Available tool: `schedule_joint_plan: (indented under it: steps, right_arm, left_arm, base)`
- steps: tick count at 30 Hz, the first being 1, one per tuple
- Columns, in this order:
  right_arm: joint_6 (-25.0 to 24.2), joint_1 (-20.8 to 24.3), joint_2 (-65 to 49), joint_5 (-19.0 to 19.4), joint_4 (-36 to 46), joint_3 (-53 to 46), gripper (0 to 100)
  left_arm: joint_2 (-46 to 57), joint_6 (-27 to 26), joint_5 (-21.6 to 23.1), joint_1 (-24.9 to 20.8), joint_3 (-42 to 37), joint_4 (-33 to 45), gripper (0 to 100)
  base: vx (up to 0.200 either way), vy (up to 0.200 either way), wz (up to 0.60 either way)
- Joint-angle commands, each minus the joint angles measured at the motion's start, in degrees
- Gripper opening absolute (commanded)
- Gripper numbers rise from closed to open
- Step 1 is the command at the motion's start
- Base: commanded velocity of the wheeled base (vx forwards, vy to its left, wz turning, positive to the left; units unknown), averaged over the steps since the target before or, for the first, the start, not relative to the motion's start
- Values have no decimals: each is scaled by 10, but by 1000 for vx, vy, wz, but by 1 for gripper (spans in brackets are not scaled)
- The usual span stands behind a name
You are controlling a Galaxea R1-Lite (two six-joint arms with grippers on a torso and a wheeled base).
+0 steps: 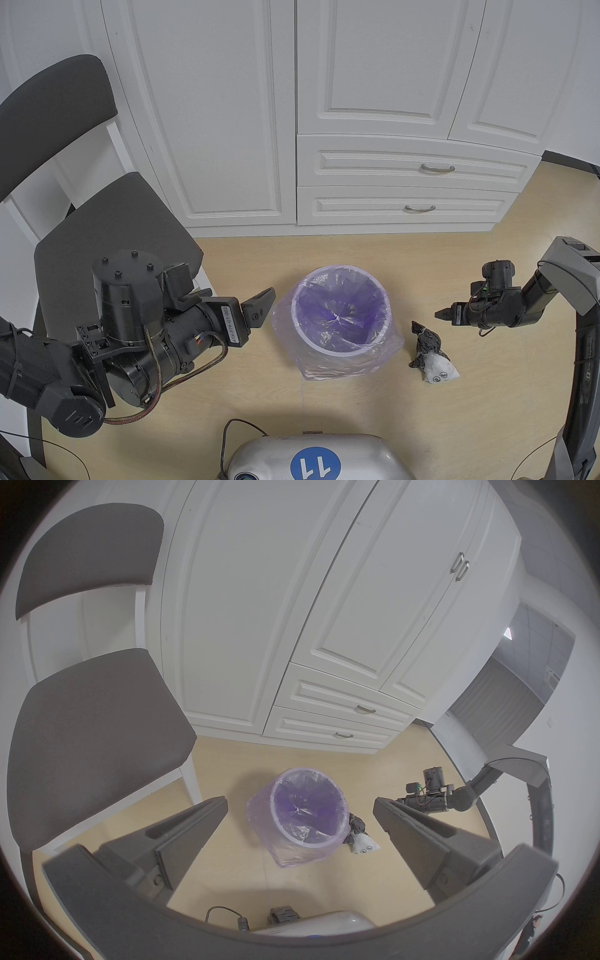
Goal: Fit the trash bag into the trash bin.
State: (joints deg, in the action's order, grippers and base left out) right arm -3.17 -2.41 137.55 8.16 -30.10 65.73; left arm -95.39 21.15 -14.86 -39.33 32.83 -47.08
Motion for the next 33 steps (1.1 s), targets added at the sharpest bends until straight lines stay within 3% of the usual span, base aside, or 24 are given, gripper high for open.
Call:
schedule_joint_plan:
  steps: [1,4,10,13,20,28,33]
  right_arm:
    - [-4,0,61,-15,4,37,100]
    - [-18,0,110,-12,36,105,100]
    - [-113,14,200,-26,80,267,100]
    - [-114,15,218,-40,101,297,100]
    - [-114,16,244,-40,256,387,100]
    - [-111,19,279,-42,305,459,100]
    - [-78,23,310,-46,342,489,100]
  left_arm:
    - [-8,-1,-1,-1,0,0,100]
    - [-9,0,-1,-1,0,0,100]
    - [-28,-1,-2,0,1,-1,100]
    - [-30,-1,-2,1,0,-9,100]
    - [-58,-2,-3,0,-1,-31,100]
    - [-63,-12,-4,0,-4,-42,100]
    - [-71,-13,-6,2,-3,-44,100]
  base:
    - [0,0,0]
    - [0,0,0]
    - [0,0,0]
    - [0,0,0]
    - [0,0,0]
    - [0,0,0]
    - [0,0,0]
